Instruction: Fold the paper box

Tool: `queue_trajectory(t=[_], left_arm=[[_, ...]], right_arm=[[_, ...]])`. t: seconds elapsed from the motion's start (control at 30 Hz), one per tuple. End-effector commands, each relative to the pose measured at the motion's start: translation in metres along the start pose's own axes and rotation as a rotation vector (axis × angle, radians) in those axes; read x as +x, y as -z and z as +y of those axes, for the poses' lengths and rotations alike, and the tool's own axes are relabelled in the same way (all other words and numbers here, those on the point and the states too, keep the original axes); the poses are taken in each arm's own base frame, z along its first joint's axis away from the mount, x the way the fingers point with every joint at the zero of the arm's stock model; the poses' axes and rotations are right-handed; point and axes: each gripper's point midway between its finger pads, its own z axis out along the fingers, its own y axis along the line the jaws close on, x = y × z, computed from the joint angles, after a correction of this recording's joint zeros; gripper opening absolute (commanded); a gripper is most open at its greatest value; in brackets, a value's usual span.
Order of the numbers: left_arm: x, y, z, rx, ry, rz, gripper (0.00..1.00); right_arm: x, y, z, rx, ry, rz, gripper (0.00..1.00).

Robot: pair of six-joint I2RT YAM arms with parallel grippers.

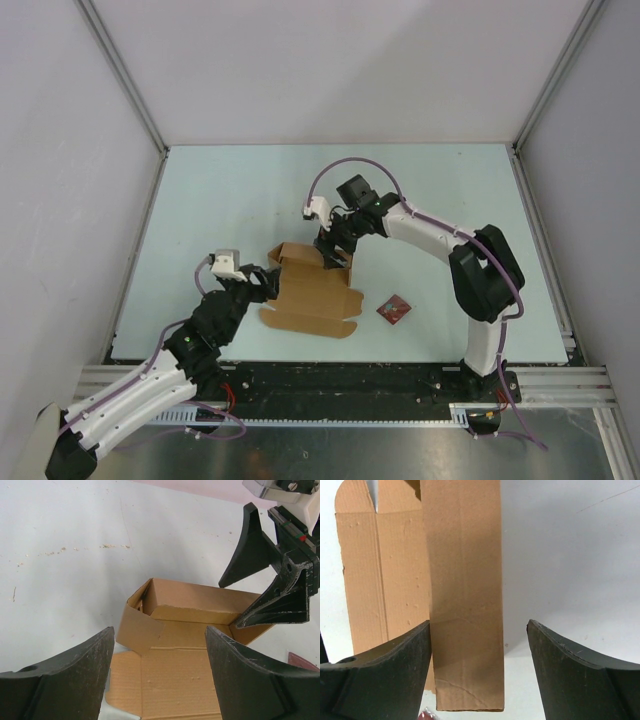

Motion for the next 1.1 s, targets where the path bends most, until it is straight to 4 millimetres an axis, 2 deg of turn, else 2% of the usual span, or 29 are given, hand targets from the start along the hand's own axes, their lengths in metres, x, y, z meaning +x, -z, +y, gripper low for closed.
queue_trajectory(t=[0.0, 0.17, 0.33, 0.43, 0.63, 0.9, 1.03, 1.07], left_arm=[[-0.002, 0.000, 0.004, -0.009, -0.010, -0.018, 0.78], [-0.003, 0.000, 0.003, 0.001, -0.004, -0.024, 0.79], [-0.011, -0.004, 0.002, 0.003, -0.006, -0.045, 0.80], [-0.017, -0.007, 0.001, 0.006, -0.009, -0.060, 0.81], [-0.020, -0.016, 0.000, 0.018, -0.010, -0.068, 0.81], [-0.034, -0.036, 0.005, 0.024, -0.005, -0.115, 0.84], [-0.040, -0.051, -0.002, 0.071, -0.037, -0.130, 0.86], [-0.047, -0.055, -0.009, 0.095, -0.049, -0.142, 0.87]], right_arm=[[-0.011, 0.001, 0.006, -0.038, 0.013, -0.009, 0.78], [-0.011, 0.004, 0.005, -0.029, 0.009, -0.005, 0.69], [-0.012, 0.010, 0.003, 0.000, 0.007, -0.002, 0.57], [-0.012, 0.012, 0.002, 0.016, 0.003, 0.002, 0.54], [-0.009, 0.018, -0.002, 0.055, -0.013, 0.011, 0.52], [-0.003, 0.040, -0.019, 0.223, -0.040, 0.029, 0.51], [0.003, 0.048, -0.021, 0.267, -0.060, 0.017, 0.51], [0.004, 0.049, -0.021, 0.274, -0.068, 0.014, 0.50]])
